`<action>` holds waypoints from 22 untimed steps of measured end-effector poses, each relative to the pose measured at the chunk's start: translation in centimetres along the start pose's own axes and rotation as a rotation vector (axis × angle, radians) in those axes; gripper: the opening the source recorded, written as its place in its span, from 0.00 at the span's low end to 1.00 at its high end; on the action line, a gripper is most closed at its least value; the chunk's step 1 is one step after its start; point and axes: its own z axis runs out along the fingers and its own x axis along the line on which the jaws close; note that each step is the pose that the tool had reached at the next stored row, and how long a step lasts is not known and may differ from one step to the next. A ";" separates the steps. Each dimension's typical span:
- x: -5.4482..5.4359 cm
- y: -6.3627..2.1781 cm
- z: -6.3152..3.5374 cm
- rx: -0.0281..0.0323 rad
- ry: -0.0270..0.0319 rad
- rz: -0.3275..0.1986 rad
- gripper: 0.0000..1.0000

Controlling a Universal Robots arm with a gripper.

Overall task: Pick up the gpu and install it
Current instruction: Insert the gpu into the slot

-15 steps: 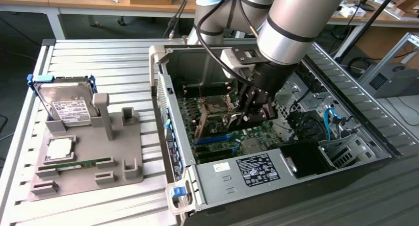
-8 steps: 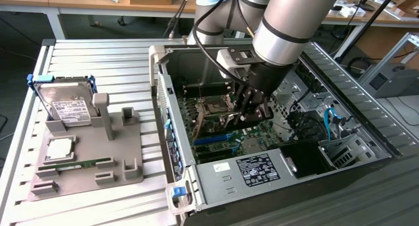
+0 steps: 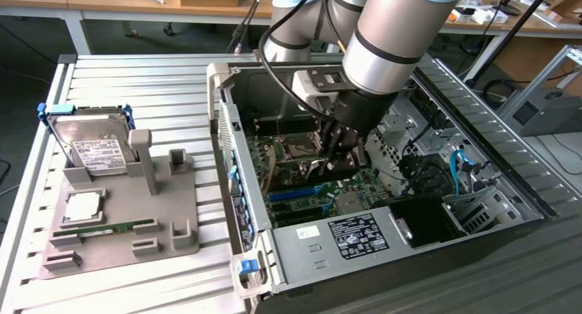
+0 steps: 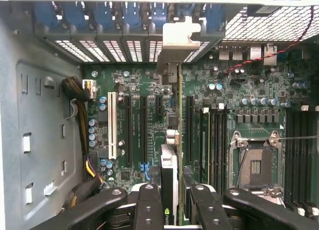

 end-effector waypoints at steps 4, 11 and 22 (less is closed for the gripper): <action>-0.1 0.14 0.28 0.0001 0.0000 0.000 0.27; -0.5 0.36 1.29 0.0002 -0.0002 0.001 0.27; -1.2 1.49 2.52 0.0003 0.0005 0.004 0.27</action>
